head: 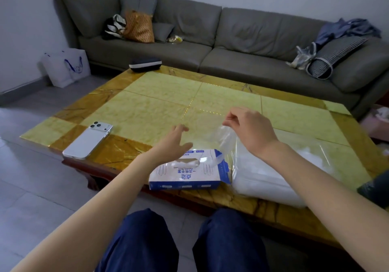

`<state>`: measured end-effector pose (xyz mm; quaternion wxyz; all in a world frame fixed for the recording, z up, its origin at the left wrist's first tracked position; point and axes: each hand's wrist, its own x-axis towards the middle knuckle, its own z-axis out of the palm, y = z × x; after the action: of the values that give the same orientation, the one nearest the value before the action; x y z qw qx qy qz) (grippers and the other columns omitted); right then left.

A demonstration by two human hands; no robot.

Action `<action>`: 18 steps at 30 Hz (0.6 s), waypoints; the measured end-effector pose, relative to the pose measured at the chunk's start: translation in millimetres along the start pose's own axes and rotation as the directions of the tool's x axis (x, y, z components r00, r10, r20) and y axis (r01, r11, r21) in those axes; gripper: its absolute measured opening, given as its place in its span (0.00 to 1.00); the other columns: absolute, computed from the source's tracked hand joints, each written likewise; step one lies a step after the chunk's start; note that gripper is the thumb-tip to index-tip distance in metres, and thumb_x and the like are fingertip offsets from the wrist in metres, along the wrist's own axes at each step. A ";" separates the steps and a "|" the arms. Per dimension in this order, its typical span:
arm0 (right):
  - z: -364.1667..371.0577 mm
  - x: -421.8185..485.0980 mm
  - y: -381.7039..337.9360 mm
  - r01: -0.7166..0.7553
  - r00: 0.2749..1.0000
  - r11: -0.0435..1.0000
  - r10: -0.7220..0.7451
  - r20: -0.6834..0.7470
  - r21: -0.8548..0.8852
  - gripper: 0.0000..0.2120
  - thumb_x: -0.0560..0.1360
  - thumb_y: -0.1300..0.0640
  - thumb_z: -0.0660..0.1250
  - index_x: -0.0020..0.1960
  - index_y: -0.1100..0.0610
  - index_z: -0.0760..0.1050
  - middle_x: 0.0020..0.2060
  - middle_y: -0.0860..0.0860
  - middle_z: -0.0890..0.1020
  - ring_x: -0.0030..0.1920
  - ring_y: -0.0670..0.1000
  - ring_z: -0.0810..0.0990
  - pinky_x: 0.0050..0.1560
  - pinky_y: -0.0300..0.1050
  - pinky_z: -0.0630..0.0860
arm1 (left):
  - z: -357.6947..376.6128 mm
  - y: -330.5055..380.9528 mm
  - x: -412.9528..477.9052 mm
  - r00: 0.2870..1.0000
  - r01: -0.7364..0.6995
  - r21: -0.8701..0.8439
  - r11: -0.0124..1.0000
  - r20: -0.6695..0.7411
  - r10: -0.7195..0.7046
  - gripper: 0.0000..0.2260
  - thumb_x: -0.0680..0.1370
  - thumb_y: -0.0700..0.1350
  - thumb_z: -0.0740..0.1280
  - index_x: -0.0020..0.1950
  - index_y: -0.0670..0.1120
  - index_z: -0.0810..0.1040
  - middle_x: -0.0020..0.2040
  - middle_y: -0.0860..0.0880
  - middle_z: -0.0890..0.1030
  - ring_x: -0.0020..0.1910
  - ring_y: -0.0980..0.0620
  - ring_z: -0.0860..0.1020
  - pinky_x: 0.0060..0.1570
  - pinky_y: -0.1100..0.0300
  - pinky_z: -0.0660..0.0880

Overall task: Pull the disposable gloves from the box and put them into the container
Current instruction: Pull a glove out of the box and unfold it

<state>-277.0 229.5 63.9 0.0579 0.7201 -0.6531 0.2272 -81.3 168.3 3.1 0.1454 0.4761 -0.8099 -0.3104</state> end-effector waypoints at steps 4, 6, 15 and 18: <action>-6.5 -9.4 3.3 0.035 0.999 0.994 -0.037 0.026 0.101 0.09 0.77 0.52 0.64 0.49 0.57 0.79 0.40 0.48 0.80 0.40 0.47 0.77 0.43 0.39 0.75 | -8.0 45.2 3.5 0.986 -0.159 -0.064 0.985 0.036 0.161 0.26 0.76 0.49 0.69 0.71 0.46 0.66 0.68 0.50 0.70 0.62 0.56 0.69 0.61 0.62 0.67; -10.4 -14.1 5.9 0.047 0.999 0.982 -0.051 0.018 0.185 0.09 0.77 0.54 0.65 0.49 0.58 0.80 0.40 0.47 0.80 0.39 0.45 0.77 0.43 0.36 0.73 | -5.7 56.0 8.4 0.975 -0.191 -0.053 0.980 0.103 0.196 0.17 0.75 0.47 0.69 0.63 0.45 0.75 0.56 0.51 0.78 0.52 0.57 0.74 0.56 0.63 0.72; -17.4 -29.6 45.1 -0.327 0.915 0.649 0.400 0.058 0.687 0.10 0.81 0.60 0.57 0.48 0.58 0.77 0.42 0.49 0.79 0.45 0.49 0.80 0.45 0.38 0.79 | 5.2 72.8 17.4 0.985 -0.145 -0.133 0.980 0.077 0.156 0.02 0.76 0.40 0.69 0.44 0.42 0.79 0.37 0.51 0.80 0.42 0.50 0.78 0.50 0.54 0.76; -16.9 -38.1 62.5 -0.439 0.842 0.618 0.536 0.060 0.652 0.10 0.79 0.70 0.56 0.56 0.61 0.72 0.53 0.54 0.76 0.55 0.53 0.77 0.57 0.46 0.76 | 1.3 75.4 23.6 0.988 -0.142 -0.091 0.986 0.047 0.147 0.04 0.77 0.42 0.67 0.44 0.42 0.79 0.35 0.53 0.79 0.40 0.47 0.77 0.46 0.52 0.76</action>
<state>-343.3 262.0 50.2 -0.2103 0.4720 -0.6996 0.4934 -145.2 175.1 49.0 0.1665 0.4007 -0.8316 -0.3467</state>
